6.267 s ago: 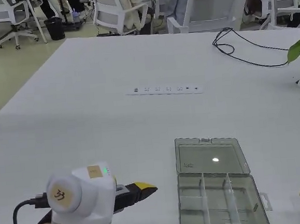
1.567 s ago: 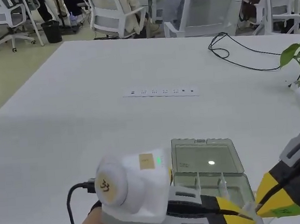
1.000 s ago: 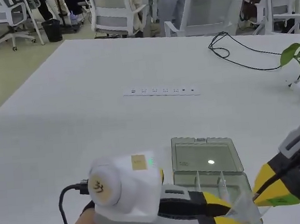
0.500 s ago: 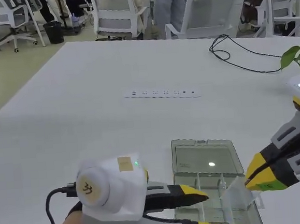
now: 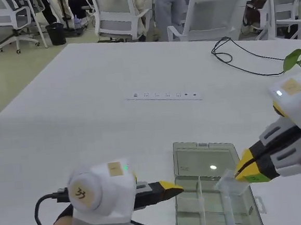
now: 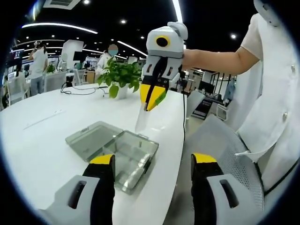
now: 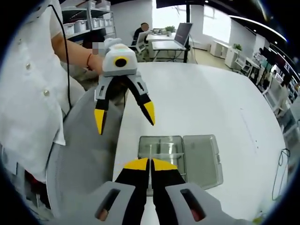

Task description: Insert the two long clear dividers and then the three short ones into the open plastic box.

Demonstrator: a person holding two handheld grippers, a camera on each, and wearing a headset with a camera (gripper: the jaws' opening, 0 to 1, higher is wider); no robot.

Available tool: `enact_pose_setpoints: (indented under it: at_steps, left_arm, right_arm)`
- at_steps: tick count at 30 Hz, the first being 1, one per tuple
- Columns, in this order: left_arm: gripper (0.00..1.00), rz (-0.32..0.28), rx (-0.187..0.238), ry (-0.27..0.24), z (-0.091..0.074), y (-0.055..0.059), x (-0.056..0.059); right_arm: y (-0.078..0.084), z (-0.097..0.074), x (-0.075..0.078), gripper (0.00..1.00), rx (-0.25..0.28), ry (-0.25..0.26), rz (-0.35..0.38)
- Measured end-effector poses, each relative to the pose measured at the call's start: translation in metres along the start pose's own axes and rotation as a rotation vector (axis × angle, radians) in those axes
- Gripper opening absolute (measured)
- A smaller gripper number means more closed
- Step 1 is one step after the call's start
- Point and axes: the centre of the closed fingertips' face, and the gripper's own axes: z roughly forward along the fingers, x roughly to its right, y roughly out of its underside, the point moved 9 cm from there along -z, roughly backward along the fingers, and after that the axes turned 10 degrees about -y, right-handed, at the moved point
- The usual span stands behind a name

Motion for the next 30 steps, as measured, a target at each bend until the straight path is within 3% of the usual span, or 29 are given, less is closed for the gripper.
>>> enact_pose_setpoints:
  at_steps: [11, 20, 30]
  left_arm:
    - [0.77, -0.016, -0.043, -0.029, -0.005, 0.01, -0.005]
    - [0.82, -0.031, -0.049, -0.038, -0.005, 0.013, -0.007]
    - [0.82, -0.039, -0.051, -0.035, -0.005, 0.014, -0.005]
  right_arm:
    - [0.017, 0.025, 0.018, 0.03, -0.021, 0.019, 0.018]
    - [0.034, 0.036, 0.033, 0.03, -0.019, 0.03, 0.039]
    - [0.033, 0.039, 0.033, 0.03, -0.009, 0.029, 0.056]
